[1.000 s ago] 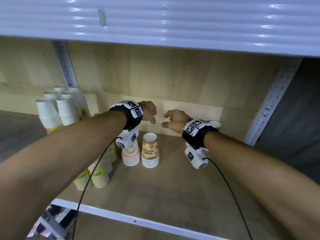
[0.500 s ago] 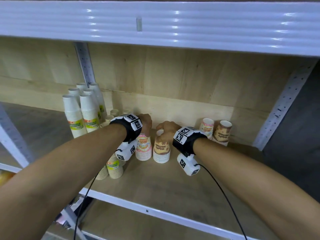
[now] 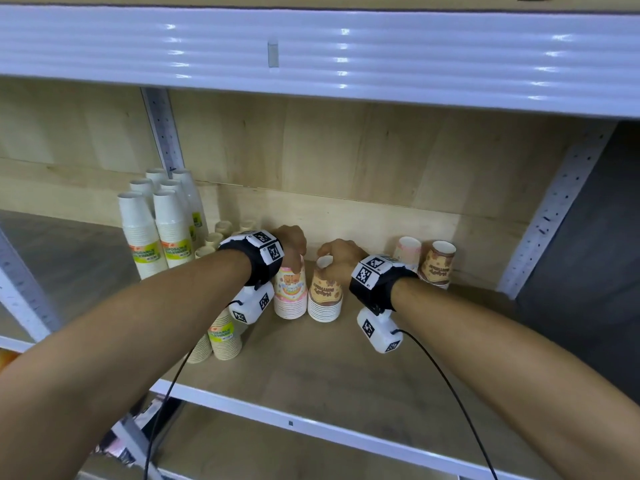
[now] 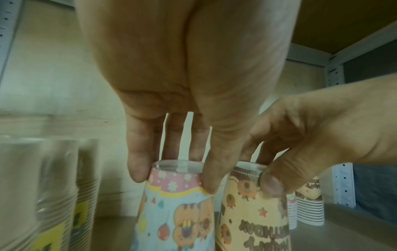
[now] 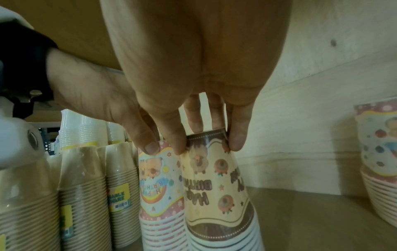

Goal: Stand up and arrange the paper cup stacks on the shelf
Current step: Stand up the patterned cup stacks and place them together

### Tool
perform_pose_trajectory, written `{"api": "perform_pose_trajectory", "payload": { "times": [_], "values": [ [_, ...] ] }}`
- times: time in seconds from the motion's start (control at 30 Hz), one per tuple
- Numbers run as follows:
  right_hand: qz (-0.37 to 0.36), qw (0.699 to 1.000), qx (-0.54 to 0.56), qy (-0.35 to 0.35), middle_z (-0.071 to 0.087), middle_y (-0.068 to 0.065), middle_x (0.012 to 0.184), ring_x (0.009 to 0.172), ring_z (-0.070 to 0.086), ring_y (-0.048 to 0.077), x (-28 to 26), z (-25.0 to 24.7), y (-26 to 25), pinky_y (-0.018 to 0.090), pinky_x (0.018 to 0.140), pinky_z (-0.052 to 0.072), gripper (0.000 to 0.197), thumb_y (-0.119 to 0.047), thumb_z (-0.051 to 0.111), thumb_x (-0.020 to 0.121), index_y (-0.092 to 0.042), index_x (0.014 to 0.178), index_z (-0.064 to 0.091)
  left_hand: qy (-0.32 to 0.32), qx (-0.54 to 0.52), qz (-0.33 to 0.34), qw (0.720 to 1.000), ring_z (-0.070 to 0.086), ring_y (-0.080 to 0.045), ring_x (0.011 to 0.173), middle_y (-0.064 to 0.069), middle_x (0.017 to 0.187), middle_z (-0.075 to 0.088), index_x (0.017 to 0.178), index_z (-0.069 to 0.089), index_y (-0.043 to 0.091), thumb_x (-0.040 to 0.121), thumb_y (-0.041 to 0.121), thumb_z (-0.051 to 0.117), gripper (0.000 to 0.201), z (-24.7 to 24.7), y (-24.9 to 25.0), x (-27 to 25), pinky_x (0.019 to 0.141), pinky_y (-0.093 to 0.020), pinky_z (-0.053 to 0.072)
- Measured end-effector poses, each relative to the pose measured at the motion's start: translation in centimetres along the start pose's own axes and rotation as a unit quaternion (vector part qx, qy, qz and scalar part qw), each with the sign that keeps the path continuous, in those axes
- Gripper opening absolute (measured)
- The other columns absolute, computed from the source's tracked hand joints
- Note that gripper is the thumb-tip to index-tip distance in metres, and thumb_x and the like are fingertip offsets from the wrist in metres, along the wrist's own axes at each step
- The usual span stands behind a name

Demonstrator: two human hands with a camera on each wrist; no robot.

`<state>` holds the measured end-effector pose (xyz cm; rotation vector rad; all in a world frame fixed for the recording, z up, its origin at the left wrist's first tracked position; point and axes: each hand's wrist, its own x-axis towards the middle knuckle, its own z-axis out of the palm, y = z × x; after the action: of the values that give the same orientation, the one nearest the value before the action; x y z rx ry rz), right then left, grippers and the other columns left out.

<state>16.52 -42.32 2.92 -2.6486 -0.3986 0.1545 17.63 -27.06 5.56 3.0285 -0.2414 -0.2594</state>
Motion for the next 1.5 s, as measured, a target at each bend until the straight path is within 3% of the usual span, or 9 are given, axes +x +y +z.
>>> {"api": "perform_pose_trajectory", "payload": {
  "times": [0.1, 0.2, 0.23, 0.4, 0.5, 0.77, 0.87, 1.2, 1.5],
  "values": [
    [0.013, 1.000, -0.006, 0.006, 0.057, 0.002, 0.105, 0.097, 0.056, 0.022, -0.3, -1.3, 1.0, 0.023, 0.073, 0.040, 0.013, -0.023, 0.069, 0.081, -0.026, 0.093, 0.065, 0.020, 0.005, 0.028, 0.999, 0.053, -0.015, 0.088, 0.000, 0.099, 0.057, 0.096, 0.057, 0.023, 0.085, 0.018, 0.073, 0.020, -0.6, 1.3, 0.6, 0.078, -0.020, 0.046],
    [0.034, 0.999, -0.007, 0.018, 0.061, 0.004, 0.109, 0.102, 0.060, 0.024, -0.7, -2.8, 2.4, 0.025, 0.074, 0.041, 0.020, -0.024, 0.067, 0.080, -0.023, 0.100, 0.066, 0.023, 0.002, 0.065, 0.998, 0.051, -0.016, 0.091, -0.004, 0.104, 0.054, 0.108, 0.067, 0.003, 0.084, 0.015, 0.073, 0.028, -1.1, 3.0, 1.5, 0.059, -0.006, 0.039],
    [0.041, 0.999, -0.008, 0.023, 0.063, 0.005, 0.111, 0.105, 0.062, 0.025, -1.0, -3.4, 2.9, 0.026, 0.074, 0.042, 0.024, -0.022, 0.066, 0.080, -0.022, 0.104, 0.066, 0.028, 0.006, 0.082, 0.996, 0.052, -0.018, 0.096, -0.006, 0.108, 0.054, 0.116, 0.066, 0.000, 0.084, 0.015, 0.073, 0.036, -1.4, 3.8, 1.4, 0.058, -0.009, 0.038],
    [0.085, 0.995, -0.011, 0.058, 0.061, 0.006, 0.128, 0.113, 0.061, 0.025, -2.5, -5.9, 5.8, 0.032, 0.091, 0.051, 0.047, -0.021, 0.065, 0.083, -0.017, 0.130, 0.059, 0.032, -0.007, 0.113, 0.993, 0.053, -0.019, 0.093, -0.005, 0.104, 0.054, 0.122, 0.065, 0.000, 0.082, 0.017, 0.072, 0.043, -1.5, 7.7, 2.9, 0.073, -0.023, 0.041],
    [0.106, 0.991, -0.016, 0.077, 0.055, 0.004, 0.136, 0.120, 0.056, 0.024, -3.4, -7.1, 7.7, 0.034, 0.097, 0.049, 0.049, -0.020, 0.065, 0.084, -0.017, 0.132, 0.058, 0.031, -0.019, 0.131, 0.991, 0.058, -0.024, 0.111, -0.006, 0.125, 0.058, 0.128, 0.062, 0.007, 0.083, 0.018, 0.072, 0.047, -1.3, 10.0, 3.6, 0.076, -0.024, 0.042],
    [0.147, 0.985, -0.008, 0.089, 0.067, 0.005, 0.115, 0.100, 0.065, 0.026, -5.9, -9.3, 12.4, 0.038, 0.087, 0.057, 0.030, -0.016, 0.061, 0.083, -0.014, 0.111, 0.069, 0.016, -0.065, 0.158, 0.985, 0.057, -0.025, 0.114, -0.006, 0.131, 0.054, 0.130, 0.059, 0.013, 0.080, 0.019, 0.076, 0.053, 0.1, 15.1, 5.3, 0.077, -0.026, 0.044],
    [0.140, 0.985, -0.009, 0.095, 0.067, 0.002, 0.111, 0.102, 0.064, 0.023, -6.4, -9.4, 14.0, 0.034, 0.087, 0.055, 0.028, -0.017, 0.058, 0.087, -0.018, 0.112, 0.071, 0.019, -0.054, 0.168, 0.984, 0.060, -0.027, 0.113, -0.010, 0.130, 0.058, 0.129, 0.061, 0.009, 0.082, 0.017, 0.074, 0.050, 0.8, 16.8, 5.7, 0.079, -0.028, 0.049],
    [0.126, 0.985, -0.008, 0.113, 0.062, 0.004, 0.095, 0.089, 0.059, 0.019, -5.9, -8.7, 17.3, 0.019, 0.059, 0.039, 0.021, -0.015, 0.061, 0.086, -0.006, 0.103, 0.069, 0.021, -0.042, 0.191, 0.980, 0.058, -0.028, 0.115, -0.010, 0.130, 0.057, 0.130, 0.061, 0.009, 0.085, 0.021, 0.071, 0.048, 1.9, 19.1, 7.0, 0.081, -0.028, 0.047],
    [0.108, 0.988, -0.012, 0.106, 0.060, 0.000, 0.097, 0.087, 0.053, 0.015, -5.2, -8.1, 18.2, 0.021, 0.073, 0.036, 0.018, -0.020, 0.060, 0.088, -0.009, 0.101, 0.068, 0.005, -0.049, 0.199, 0.979, 0.063, -0.027, 0.105, -0.010, 0.117, 0.065, 0.120, 0.066, 0.008, 0.082, 0.024, 0.074, 0.043, 2.4, 19.3, 7.4, 0.074, -0.027, 0.047]
  ]
}}
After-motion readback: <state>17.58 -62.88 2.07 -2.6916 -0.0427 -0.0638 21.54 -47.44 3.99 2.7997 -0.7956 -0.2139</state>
